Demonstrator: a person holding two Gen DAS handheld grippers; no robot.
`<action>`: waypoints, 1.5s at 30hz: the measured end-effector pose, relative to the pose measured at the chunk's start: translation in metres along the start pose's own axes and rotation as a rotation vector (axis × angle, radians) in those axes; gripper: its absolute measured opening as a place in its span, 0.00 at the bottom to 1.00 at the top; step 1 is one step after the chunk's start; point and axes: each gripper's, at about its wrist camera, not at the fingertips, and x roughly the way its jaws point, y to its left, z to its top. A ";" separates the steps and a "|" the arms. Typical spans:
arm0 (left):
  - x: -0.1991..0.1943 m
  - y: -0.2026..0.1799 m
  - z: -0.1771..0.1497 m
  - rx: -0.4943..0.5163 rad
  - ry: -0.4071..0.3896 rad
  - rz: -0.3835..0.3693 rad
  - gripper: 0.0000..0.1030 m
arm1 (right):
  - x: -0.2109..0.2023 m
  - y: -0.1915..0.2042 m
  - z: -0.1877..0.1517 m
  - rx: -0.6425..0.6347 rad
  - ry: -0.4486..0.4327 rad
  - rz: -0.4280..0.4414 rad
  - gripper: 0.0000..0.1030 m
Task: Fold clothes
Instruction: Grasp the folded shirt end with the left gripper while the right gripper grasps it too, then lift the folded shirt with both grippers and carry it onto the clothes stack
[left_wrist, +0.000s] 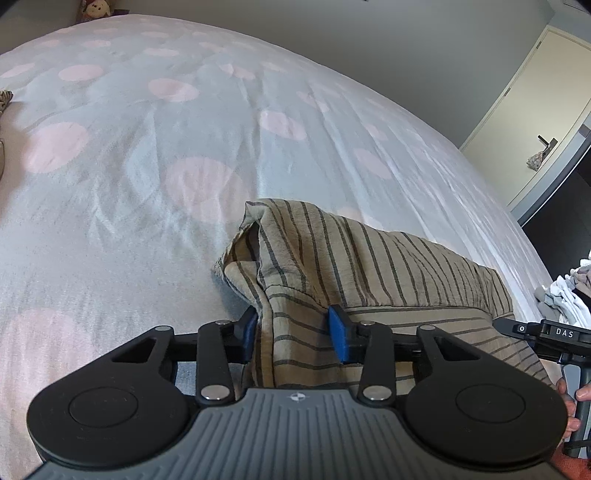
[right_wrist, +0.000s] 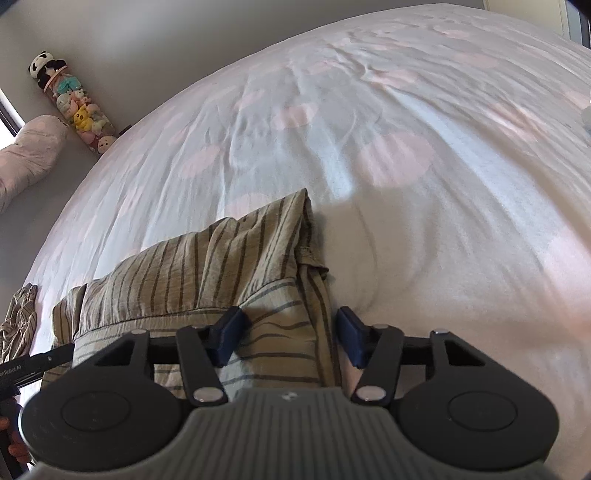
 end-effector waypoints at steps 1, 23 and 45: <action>0.000 0.000 0.000 -0.001 0.002 -0.006 0.24 | 0.000 0.000 0.000 0.001 -0.001 0.014 0.35; -0.066 -0.067 0.013 0.214 -0.214 -0.033 0.05 | -0.091 0.058 -0.009 -0.140 -0.280 0.075 0.10; -0.099 -0.309 0.125 0.539 -0.274 -0.376 0.05 | -0.342 0.012 0.041 -0.059 -0.724 -0.134 0.10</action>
